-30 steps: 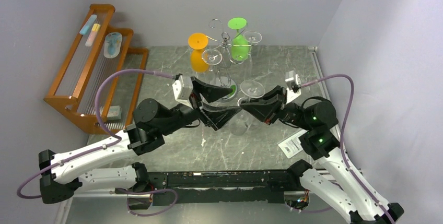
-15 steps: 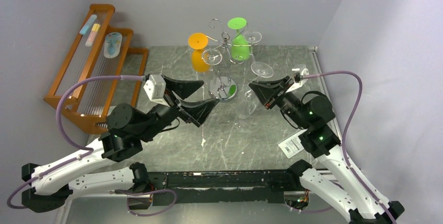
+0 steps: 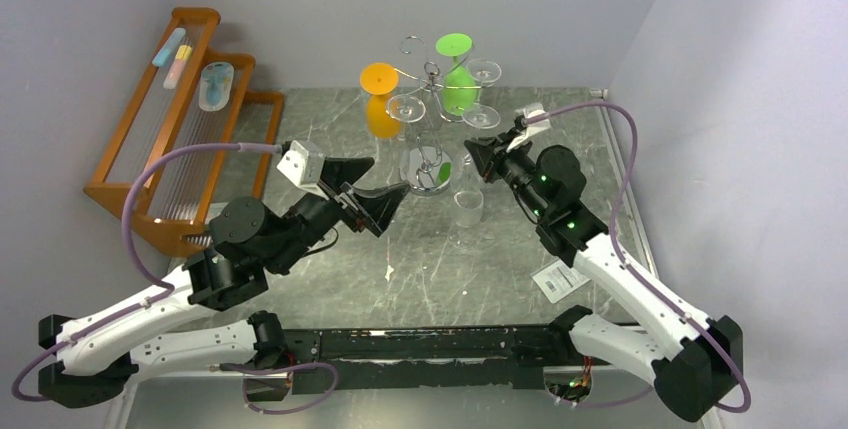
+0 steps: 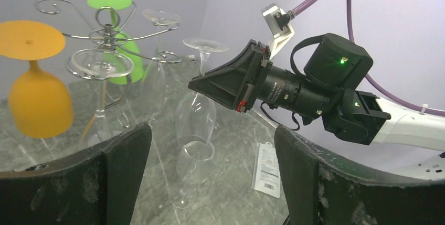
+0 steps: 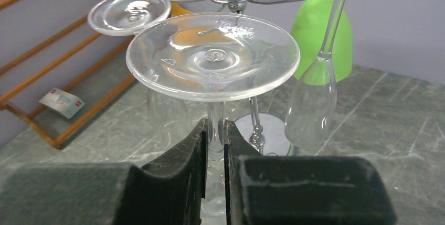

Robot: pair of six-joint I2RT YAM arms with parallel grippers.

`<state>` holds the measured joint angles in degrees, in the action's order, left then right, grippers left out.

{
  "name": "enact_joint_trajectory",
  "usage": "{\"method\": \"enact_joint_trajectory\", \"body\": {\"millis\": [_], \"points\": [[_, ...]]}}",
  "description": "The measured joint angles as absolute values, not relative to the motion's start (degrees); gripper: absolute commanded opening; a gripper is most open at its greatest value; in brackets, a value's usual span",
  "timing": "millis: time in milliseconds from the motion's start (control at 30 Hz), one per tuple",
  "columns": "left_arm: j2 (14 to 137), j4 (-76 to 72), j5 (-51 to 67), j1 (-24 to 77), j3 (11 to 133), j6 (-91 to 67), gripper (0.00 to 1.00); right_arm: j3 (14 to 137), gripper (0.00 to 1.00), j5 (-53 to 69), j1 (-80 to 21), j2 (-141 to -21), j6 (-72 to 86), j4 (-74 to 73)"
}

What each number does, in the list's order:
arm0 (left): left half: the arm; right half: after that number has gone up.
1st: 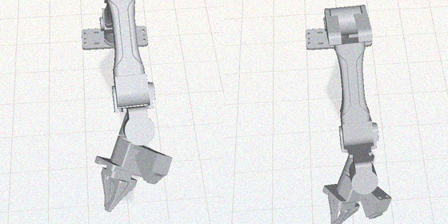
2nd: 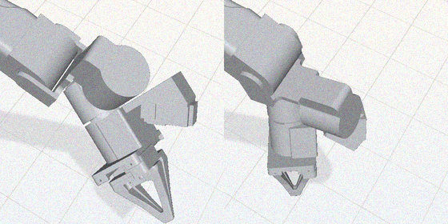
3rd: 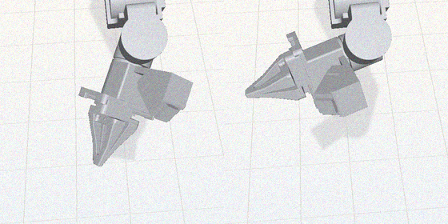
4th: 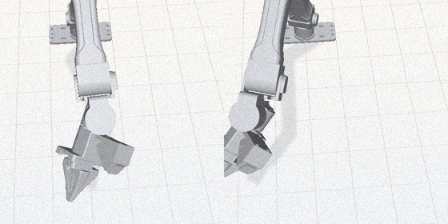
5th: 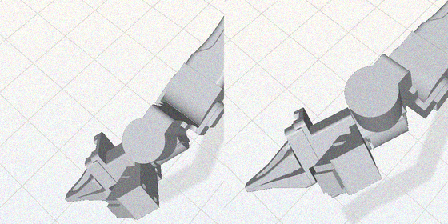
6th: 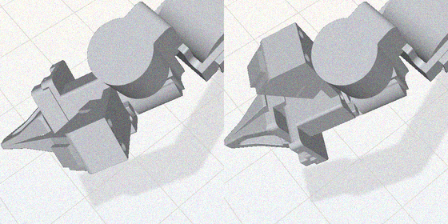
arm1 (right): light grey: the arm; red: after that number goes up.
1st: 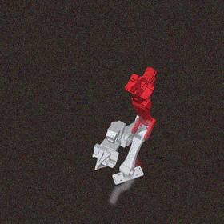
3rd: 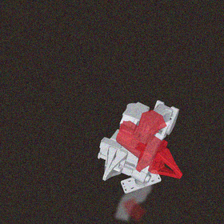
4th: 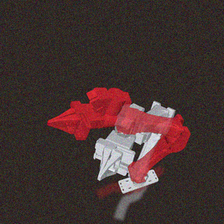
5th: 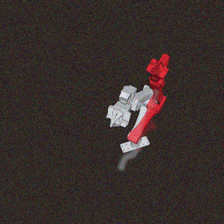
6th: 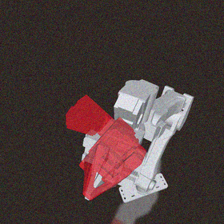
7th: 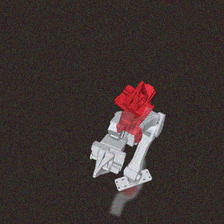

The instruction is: Place the wine glass upside down on the wine glass rack

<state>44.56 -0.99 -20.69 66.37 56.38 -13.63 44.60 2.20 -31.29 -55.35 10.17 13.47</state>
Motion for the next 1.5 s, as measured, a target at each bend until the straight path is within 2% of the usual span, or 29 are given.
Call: {"method": "enact_joint_trajectory", "body": {"millis": [500,900,1500], "points": [[42.83,2.24,-24.95,66.37,56.51,-12.95,0.91,46.5,0.0,-2.59,-31.18,-61.49,9.19,18.94],[42.24,3.44,-25.56,66.37,56.51,-13.1,0.9,51.03,0.0,-1.72,-30.55,-69.49,9.19,19.46],[41.19,5.69,-25.98,66.37,56.51,-14.33,0.9,51.79,0.0,12.47,-28.88,-74.5,8.45,22.76]]}}
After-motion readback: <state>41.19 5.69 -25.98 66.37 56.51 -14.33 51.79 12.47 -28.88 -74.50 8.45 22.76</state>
